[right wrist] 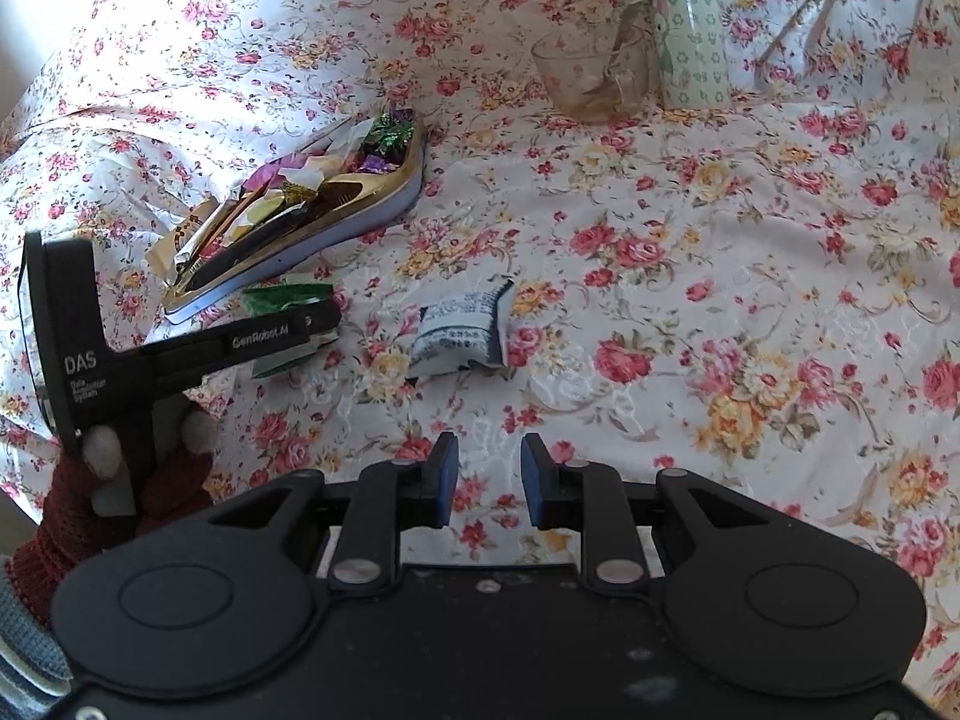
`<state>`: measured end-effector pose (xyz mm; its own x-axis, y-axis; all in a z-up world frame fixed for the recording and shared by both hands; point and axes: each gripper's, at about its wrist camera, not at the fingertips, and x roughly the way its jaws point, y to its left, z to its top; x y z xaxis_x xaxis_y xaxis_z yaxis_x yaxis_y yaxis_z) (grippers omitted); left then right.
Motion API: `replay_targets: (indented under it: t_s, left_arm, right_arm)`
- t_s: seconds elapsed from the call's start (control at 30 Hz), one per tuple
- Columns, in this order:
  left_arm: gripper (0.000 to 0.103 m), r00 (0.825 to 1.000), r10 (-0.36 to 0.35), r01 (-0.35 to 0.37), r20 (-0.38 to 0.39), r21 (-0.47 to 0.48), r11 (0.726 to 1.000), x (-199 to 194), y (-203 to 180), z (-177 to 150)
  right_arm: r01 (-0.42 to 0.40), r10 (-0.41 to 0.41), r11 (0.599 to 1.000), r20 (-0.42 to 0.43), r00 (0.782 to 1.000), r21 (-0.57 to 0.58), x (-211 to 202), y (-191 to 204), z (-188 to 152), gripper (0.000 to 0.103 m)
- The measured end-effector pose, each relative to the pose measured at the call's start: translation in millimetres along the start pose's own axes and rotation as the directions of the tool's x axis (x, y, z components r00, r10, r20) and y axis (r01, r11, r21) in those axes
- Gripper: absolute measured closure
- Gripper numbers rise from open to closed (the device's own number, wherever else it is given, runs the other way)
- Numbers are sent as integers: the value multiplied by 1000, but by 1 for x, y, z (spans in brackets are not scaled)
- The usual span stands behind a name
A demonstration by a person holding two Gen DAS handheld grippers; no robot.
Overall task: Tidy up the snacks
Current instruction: 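Grasp the green-white packet with left tool while right tool grasps white-blue packet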
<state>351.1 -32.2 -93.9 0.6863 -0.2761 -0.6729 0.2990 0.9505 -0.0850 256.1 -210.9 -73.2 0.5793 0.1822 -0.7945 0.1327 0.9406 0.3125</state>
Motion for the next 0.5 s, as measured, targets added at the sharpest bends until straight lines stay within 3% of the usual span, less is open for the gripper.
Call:
replay_targets:
  t_s: [0.2,0.5]
  left_arm:
    - [39,998,15,-17,55,37,999,3,9,-9]
    - [37,997,24,-30,74,79,996,4,4,-12]
  right_arm:
    - [19,-17,999,46,999,-38,8,14,9,67]
    - [77,-71,993,73,995,-85,32,27,24,52]
